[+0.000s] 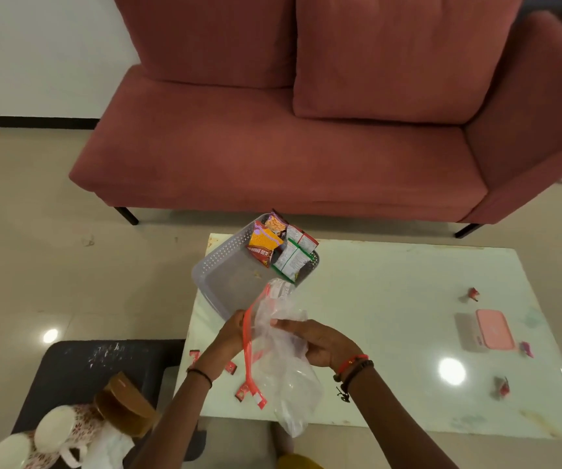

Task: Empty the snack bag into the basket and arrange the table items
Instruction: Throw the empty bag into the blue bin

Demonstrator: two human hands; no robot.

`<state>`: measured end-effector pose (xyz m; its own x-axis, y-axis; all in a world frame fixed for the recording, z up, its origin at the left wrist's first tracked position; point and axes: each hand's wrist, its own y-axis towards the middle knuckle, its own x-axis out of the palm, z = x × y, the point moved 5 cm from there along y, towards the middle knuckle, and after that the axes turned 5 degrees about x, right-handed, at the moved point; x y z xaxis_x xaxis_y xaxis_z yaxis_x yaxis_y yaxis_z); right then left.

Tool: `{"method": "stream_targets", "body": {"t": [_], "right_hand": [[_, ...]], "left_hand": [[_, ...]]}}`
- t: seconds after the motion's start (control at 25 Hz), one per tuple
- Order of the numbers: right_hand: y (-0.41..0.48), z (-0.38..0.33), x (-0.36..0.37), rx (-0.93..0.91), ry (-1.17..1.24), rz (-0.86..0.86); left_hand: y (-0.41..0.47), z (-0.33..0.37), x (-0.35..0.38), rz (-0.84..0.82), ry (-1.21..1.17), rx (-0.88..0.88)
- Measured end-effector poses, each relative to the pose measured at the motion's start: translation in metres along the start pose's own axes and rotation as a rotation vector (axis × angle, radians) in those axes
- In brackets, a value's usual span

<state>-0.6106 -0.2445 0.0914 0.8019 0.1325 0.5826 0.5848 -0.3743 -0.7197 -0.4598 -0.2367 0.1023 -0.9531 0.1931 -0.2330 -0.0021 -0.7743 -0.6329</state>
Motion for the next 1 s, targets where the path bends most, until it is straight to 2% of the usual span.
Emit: {"method": "stream_targets", "body": {"t": [0.12, 0.24, 0.48, 0.76, 1.0], "right_hand": [[-0.03, 0.02, -0.031, -0.069, -0.025, 0.127], [-0.068, 0.05, -0.065, -0.17, 0.014, 0.19], [-0.146, 0.104, -0.146, -0.307, 0.18, 0.369], [-0.269, 0.131, -0.3, -0.452, 0.382, 0.683], [-0.39, 0.153, -0.469, -0.441, 0.61, 1.06]], "left_hand": [[-0.014, -0.022, 0.019, 0.039, -0.016, -0.094], [-0.033, -0.044, 0.048, 0.054, 0.079, -0.112], [-0.052, -0.032, 0.173, -0.153, 0.385, 0.007], [-0.041, 0.026, 0.376, -0.359, 0.602, 0.178], [-0.018, 0.066, 0.585, -0.5, 0.756, 0.258]]}}
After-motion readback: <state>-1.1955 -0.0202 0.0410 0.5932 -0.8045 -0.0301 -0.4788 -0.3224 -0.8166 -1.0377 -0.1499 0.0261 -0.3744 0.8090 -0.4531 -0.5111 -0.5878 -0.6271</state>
